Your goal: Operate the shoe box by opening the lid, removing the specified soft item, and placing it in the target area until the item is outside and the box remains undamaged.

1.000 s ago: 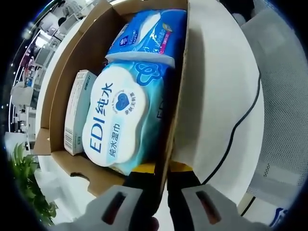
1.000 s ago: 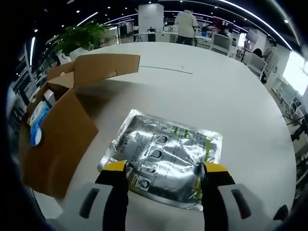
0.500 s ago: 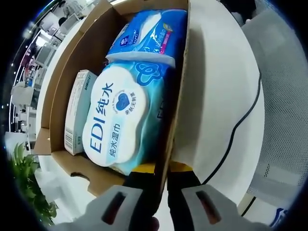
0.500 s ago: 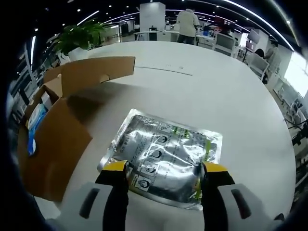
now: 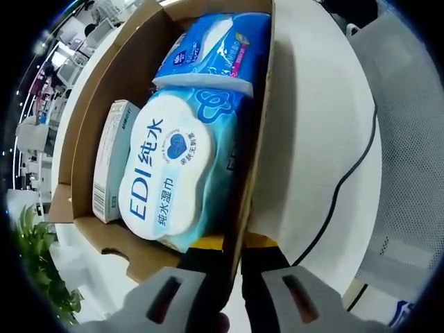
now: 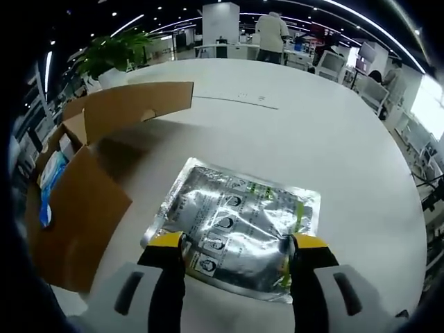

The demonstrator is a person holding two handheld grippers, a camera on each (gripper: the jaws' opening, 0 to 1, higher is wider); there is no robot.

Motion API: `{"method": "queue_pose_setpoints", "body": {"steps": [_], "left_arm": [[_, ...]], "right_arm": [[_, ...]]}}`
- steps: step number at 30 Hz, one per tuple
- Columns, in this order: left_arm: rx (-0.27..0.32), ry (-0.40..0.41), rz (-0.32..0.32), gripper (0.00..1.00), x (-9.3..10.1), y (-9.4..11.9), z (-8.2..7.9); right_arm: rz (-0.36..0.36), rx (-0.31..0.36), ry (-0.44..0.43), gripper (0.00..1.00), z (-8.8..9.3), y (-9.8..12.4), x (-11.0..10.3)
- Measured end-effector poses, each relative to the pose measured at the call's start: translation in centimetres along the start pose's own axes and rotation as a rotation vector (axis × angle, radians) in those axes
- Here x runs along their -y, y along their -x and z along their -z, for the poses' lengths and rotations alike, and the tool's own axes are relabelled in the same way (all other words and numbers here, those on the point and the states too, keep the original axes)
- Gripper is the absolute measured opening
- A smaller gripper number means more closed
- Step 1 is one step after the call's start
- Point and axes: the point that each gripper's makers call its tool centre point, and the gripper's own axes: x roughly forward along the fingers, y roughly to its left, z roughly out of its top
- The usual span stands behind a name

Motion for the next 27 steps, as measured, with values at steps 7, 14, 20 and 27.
{"method": "queue_pose_setpoints", "body": {"steps": [7,14,20,27], "left_arm": [[0.001,-0.002,-0.002,0.05,0.0,0.0,0.0],[0.003,-0.004,-0.004,0.05,0.1,0.1,0.0],[0.003,-0.004,-0.003,0.05,0.1,0.1,-0.1],[0.005,-0.006,-0.005,0.05,0.1,0.1,-0.1]], "right_arm": [[-0.002,0.037,0.004,0.67,-1.3,1.4,-0.3],[0.015,-0.013,-0.03,0.75,-0.5,3.3,-0.5],[-0.021,0.033,-0.055,0.8,-0.6,5.9,-2.0],[-0.018,0.12,-0.06,0.73,-1.7,9.7,-3.7]]}}
